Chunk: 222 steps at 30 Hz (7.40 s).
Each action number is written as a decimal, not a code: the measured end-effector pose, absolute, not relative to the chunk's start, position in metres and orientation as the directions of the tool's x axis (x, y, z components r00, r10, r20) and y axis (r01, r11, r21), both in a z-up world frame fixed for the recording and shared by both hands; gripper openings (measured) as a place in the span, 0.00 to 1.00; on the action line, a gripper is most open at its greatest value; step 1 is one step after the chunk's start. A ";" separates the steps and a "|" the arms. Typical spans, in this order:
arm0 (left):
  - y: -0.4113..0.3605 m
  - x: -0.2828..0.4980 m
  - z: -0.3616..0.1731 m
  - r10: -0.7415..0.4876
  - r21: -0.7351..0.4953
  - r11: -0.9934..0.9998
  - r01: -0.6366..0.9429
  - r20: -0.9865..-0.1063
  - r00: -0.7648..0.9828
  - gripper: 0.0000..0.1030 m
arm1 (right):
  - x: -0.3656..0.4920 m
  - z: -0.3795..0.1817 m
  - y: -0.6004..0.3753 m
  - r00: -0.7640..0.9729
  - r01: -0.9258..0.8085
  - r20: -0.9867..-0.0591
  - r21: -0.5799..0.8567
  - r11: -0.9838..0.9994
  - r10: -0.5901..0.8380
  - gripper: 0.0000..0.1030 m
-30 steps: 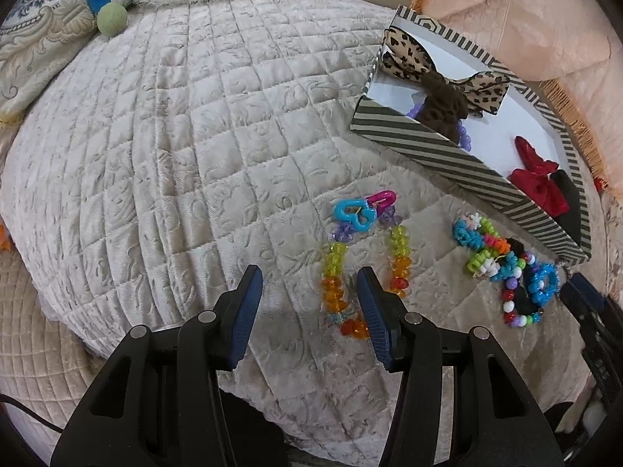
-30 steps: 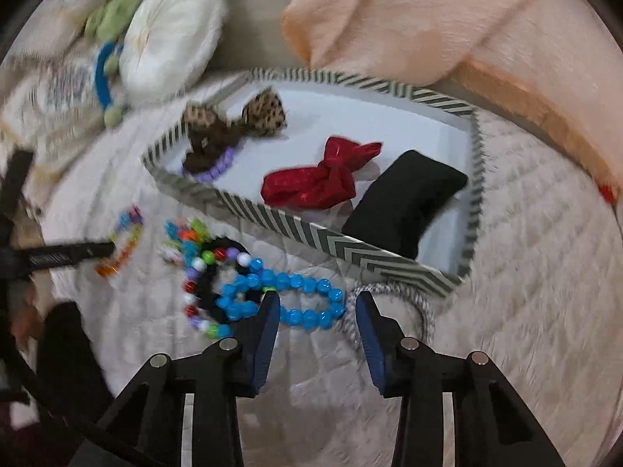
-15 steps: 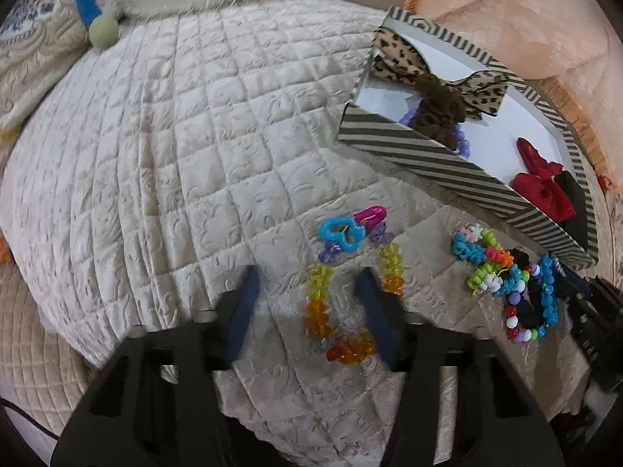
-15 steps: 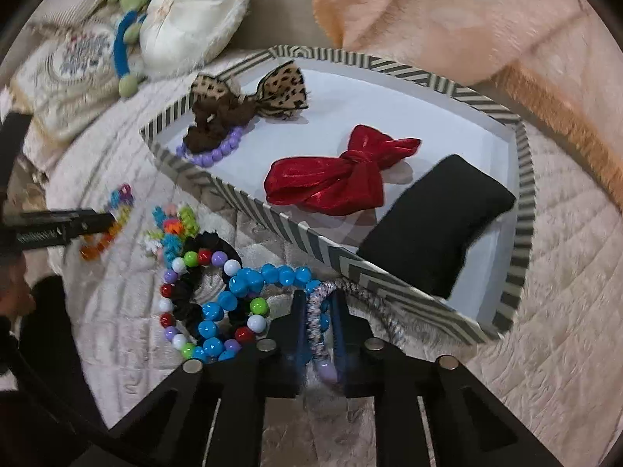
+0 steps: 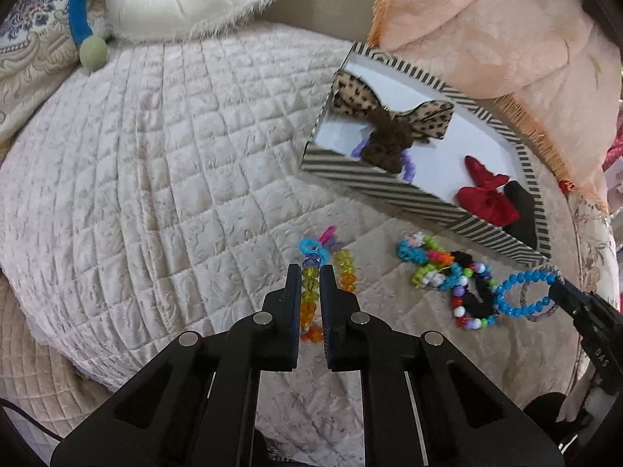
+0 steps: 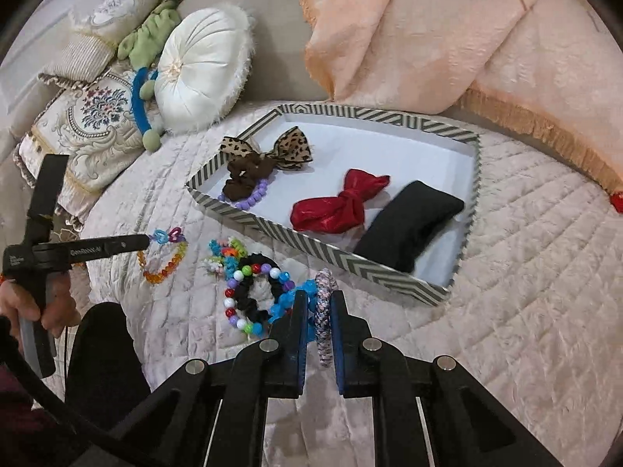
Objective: Organize jewelry
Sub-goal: 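Grasp the grey twisted bracelet with the right tool while the left tool grasps the orange beaded bracelet, then lower the orange bracelet into the tray with the left tool while the right tool releases the grey bracelet inside, then withdraw both open tools from the tray, then move both tools over the multicolor and blue beaded bracelets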
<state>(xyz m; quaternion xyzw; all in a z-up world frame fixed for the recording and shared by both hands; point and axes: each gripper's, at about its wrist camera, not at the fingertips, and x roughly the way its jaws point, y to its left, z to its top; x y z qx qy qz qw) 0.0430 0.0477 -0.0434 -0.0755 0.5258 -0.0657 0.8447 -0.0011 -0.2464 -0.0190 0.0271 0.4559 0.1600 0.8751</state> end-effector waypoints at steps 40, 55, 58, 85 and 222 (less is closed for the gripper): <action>0.046 0.051 -0.074 -0.155 -0.179 0.983 -0.030 -0.913 0.376 0.08 | -0.043 -0.035 -0.291 0.484 -0.134 -0.815 0.290 0.947 0.318 0.07; 0.046 0.044 0.006 -0.249 -0.255 0.965 0.055 -0.840 0.482 0.08 | -0.057 0.013 -0.295 0.563 -0.167 -0.745 0.321 0.932 0.358 0.07; 0.047 0.046 0.020 -0.260 -0.263 0.963 0.065 -0.831 0.492 0.08 | -0.055 0.024 -0.292 0.581 -0.183 -0.725 0.328 0.927 0.371 0.07; -0.067 0.110 0.044 -0.202 -0.102 0.972 0.211 -0.823 0.531 0.08 | 0.066 0.053 -0.283 0.627 -0.177 -0.712 0.265 0.948 0.316 0.07; -0.016 -0.014 0.018 -0.070 -0.029 0.996 0.079 -0.805 0.589 0.42 | -0.037 0.023 -0.230 0.600 -0.065 -0.770 0.221 0.973 0.215 0.57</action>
